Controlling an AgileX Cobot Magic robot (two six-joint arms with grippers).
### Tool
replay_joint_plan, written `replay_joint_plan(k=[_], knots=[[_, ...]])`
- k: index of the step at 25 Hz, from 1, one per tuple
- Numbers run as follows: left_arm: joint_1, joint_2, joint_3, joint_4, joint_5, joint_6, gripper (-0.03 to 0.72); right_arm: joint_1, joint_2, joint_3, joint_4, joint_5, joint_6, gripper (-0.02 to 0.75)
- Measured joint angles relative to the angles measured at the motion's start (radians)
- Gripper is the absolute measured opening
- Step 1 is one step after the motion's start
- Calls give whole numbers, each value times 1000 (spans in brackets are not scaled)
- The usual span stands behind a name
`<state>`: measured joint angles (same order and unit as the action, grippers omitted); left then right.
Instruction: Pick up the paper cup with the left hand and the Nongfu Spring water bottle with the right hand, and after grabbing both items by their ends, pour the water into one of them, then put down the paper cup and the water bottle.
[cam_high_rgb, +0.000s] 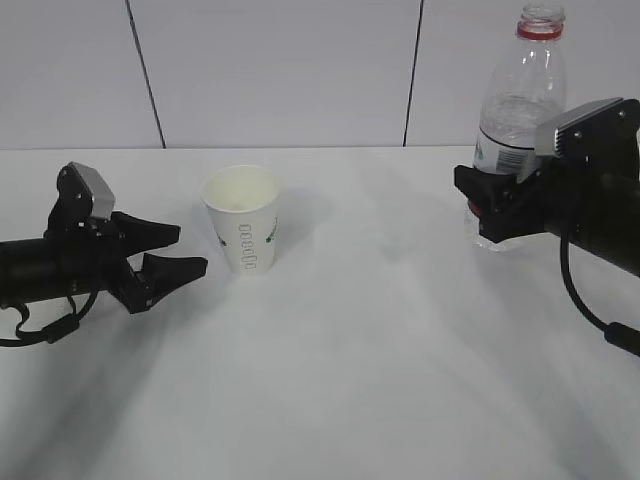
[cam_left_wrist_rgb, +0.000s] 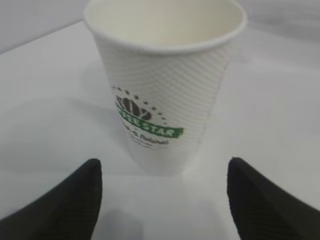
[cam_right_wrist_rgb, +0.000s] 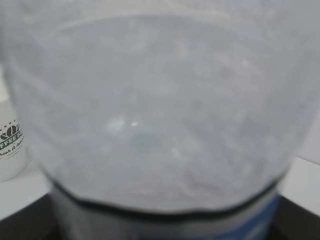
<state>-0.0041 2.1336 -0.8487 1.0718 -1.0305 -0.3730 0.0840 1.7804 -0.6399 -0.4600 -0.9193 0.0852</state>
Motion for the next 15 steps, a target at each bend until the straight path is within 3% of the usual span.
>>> replay_joint_plan(k=[4, 10, 15], knots=[[-26, 15, 0, -106, 0, 10, 605, 0, 0, 0, 0, 0, 0, 501], [-73, 48, -6, -178, 8, 11, 671, 0, 0, 0, 0, 0, 0, 501], [-113, 82, -52, -209, 42, 11, 678, 0, 0, 1, 0, 0, 0, 501]])
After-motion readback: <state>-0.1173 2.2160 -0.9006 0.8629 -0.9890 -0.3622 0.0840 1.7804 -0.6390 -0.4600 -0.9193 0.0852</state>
